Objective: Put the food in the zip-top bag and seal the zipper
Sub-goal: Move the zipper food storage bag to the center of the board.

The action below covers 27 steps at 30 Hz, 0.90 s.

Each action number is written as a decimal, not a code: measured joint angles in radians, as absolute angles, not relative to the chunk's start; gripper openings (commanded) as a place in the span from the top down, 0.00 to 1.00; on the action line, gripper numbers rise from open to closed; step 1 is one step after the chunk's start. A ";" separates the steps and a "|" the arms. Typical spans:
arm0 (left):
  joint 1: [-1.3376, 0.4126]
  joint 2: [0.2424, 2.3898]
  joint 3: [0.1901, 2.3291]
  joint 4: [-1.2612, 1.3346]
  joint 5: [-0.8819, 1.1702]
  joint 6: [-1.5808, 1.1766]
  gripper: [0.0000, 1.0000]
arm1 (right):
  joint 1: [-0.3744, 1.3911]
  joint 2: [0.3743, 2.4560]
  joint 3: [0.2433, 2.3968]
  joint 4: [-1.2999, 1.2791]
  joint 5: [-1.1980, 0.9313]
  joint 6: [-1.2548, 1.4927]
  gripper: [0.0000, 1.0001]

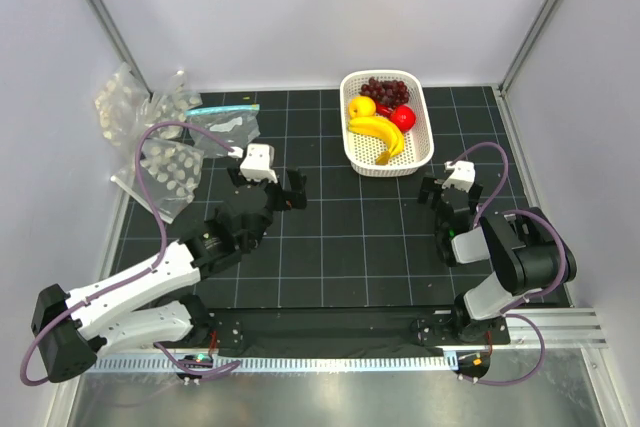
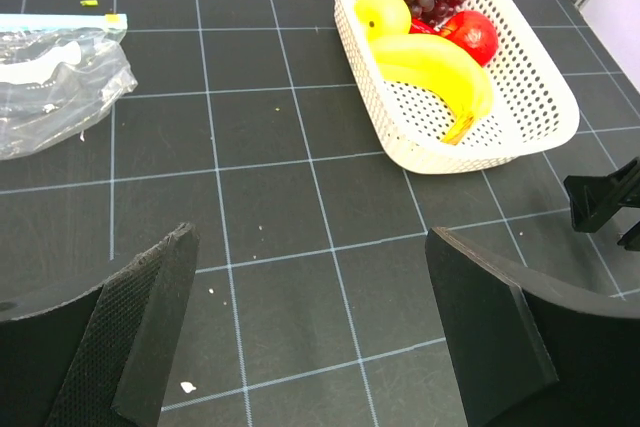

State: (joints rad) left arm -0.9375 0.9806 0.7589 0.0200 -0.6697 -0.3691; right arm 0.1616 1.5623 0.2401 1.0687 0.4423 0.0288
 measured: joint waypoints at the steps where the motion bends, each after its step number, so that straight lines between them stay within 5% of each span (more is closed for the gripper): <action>1: -0.937 0.981 0.759 0.020 -0.669 -0.366 0.00 | 0.162 1.562 0.240 1.069 0.443 0.029 0.00; 19: -0.882 1.088 0.789 -0.031 -0.794 -0.409 0.00 | 0.189 1.535 0.170 1.173 0.505 0.023 0.00; 27: -0.644 1.225 0.847 -0.195 -0.822 -0.625 0.00 | 0.190 1.105 0.216 0.899 0.500 0.043 0.01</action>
